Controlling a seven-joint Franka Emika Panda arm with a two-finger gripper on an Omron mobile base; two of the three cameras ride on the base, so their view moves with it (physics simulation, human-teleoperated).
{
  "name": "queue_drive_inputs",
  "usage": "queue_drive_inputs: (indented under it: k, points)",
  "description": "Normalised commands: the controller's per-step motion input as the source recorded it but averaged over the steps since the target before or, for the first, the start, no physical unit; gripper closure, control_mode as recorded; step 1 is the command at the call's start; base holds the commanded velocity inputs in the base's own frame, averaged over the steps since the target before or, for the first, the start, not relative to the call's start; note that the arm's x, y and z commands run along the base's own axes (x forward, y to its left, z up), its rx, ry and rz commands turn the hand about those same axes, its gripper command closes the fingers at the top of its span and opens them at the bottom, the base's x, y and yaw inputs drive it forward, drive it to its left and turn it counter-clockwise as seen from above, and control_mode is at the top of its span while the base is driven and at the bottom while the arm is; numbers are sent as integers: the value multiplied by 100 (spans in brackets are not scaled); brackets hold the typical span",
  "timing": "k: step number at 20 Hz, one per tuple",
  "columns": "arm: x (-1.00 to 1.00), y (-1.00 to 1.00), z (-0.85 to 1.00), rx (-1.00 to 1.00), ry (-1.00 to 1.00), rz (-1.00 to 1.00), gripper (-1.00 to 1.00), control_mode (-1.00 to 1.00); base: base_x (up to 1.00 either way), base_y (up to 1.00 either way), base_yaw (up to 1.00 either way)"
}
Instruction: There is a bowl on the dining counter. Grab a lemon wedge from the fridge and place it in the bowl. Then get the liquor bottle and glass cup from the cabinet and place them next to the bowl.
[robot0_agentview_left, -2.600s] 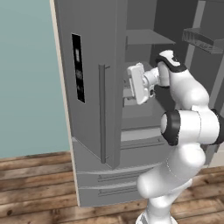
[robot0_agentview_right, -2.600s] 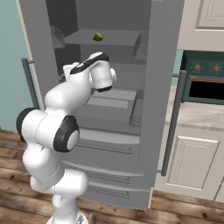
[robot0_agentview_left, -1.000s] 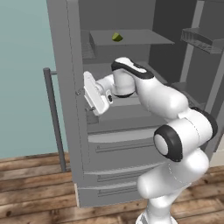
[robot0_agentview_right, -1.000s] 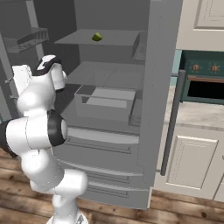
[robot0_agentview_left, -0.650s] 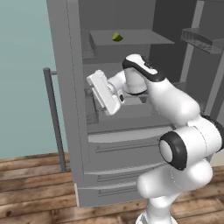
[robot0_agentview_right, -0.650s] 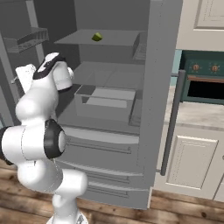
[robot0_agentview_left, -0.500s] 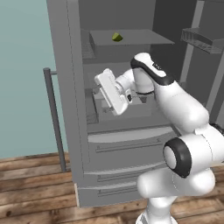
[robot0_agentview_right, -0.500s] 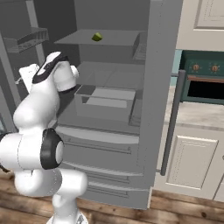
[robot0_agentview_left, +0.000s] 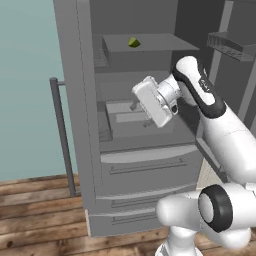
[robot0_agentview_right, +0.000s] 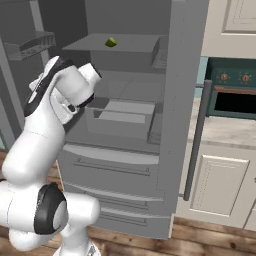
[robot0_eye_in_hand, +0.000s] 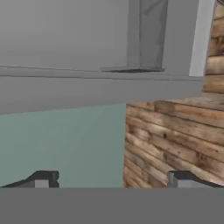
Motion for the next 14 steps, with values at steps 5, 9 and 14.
queue_drive_inputs:
  k: [5,9,14]
  points:
    - [0,-53,-1,-37,-48,-14,-100,-100,0,0,0]
    - [0,-48,-1,-45,-46,-14,-100,-100,0,0,0]
    - [-5,-64,-5,-38,-40,-10,-100,-100,0,0,0]
